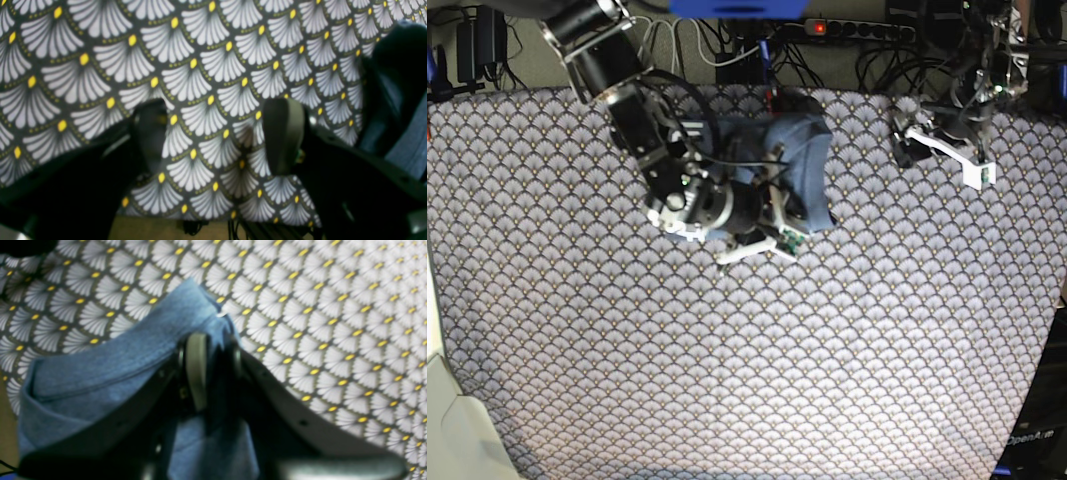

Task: Fold the T-shirt properly
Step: 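Grasp the bundle edge with the right gripper and fold it flat, then move the left gripper to the bundle's side edge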

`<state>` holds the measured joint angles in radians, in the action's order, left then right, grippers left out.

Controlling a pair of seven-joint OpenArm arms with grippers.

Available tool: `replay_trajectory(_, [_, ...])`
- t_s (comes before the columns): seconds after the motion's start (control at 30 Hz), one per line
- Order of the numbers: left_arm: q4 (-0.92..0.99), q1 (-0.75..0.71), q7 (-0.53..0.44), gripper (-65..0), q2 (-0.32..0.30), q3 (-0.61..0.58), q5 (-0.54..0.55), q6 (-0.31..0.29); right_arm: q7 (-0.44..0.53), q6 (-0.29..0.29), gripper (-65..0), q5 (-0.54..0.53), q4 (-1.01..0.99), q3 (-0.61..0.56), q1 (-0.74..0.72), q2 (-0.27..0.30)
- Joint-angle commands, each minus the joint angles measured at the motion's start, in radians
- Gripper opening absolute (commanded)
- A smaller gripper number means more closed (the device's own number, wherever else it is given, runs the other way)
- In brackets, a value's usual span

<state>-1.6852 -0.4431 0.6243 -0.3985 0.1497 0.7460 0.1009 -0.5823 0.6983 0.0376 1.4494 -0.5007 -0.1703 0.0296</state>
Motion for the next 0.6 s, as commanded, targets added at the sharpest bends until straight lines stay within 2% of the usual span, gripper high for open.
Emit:
replay_trajectory(0.0, [-0.010, -0.006, 0.024, -20.6, -0.006, -0.002, 0.014, -0.003, 0.014, 0.000, -53.5, -0.011, 0.035, 0.001, -0.015, 0.006])
replay_trajectory(0.2, [-0.042, -0.007, 0.026, -22.0, 0.006, -0.017, 0.016, -0.005, 0.011, 0.000, -53.2, -0.011, 0.270, 0.032, 0.019, 0.082])
replay_trajectory(0.27, [-0.065, -0.015, 0.026, -29.0, 0.008, -0.032, 0.016, -0.005, 0.011, 0.000, -53.1, -0.012, 0.317, 0.104, 0.044, 0.092])
replay_trajectory(0.43, [-0.126, -0.053, 0.026, -61.8, 0.016, -0.042, 0.014, -0.003, -0.021, 0.000, -51.1, -0.011, 0.365, 0.351, 0.085, 0.094])
replay_trajectory(0.47, [-0.134, -0.062, 0.026, -65.0, 0.014, -0.048, 0.013, 0.001, -0.034, 0.000, -49.9, -0.012, 0.373, 0.400, 0.091, 0.094])
replay_trajectory(0.57, [-0.148, -0.096, 0.026, -64.3, 0.011, -0.048, 0.010, -0.002, -0.057, 0.000, -47.4, -0.012, 0.380, 0.520, 0.128, 0.097])
